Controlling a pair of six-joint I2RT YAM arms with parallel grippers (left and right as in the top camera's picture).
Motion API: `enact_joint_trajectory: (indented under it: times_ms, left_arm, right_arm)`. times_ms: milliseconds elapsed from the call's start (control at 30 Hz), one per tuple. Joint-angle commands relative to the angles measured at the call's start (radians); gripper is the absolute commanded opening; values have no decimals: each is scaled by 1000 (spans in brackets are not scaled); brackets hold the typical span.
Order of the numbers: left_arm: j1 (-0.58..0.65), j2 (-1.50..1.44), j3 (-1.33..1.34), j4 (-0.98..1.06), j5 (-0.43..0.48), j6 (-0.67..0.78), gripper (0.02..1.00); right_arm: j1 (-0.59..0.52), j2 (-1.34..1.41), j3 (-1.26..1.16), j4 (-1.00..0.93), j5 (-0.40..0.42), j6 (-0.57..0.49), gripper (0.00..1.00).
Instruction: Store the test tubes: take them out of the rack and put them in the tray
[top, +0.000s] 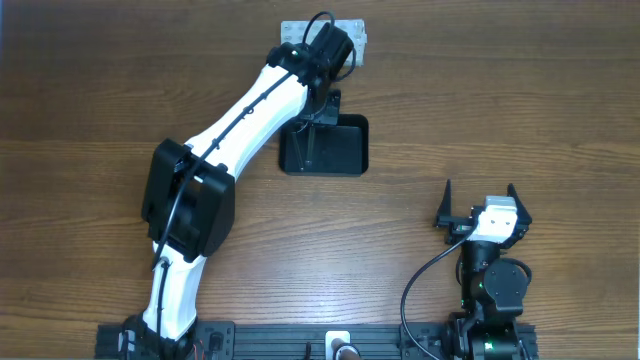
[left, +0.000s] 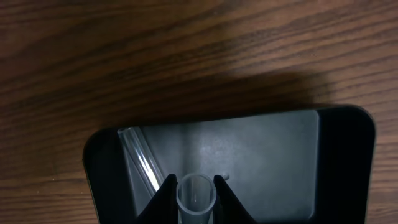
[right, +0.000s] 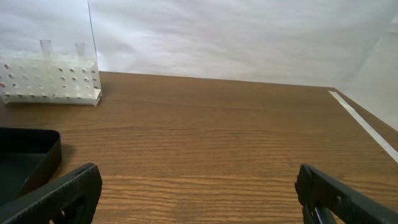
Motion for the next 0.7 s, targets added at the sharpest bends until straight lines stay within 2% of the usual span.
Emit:
enact_joint_trajectory:
  times_ms: [33, 700]
  left_arm:
    - [8, 6, 0, 4, -34, -21, 40]
    - [3, 23, -27, 16, -41, -22, 66]
  right_arm:
    - [-8, -9, -6, -1, 10, 2, 991]
    - [-8, -9, -6, -1, 10, 2, 991]
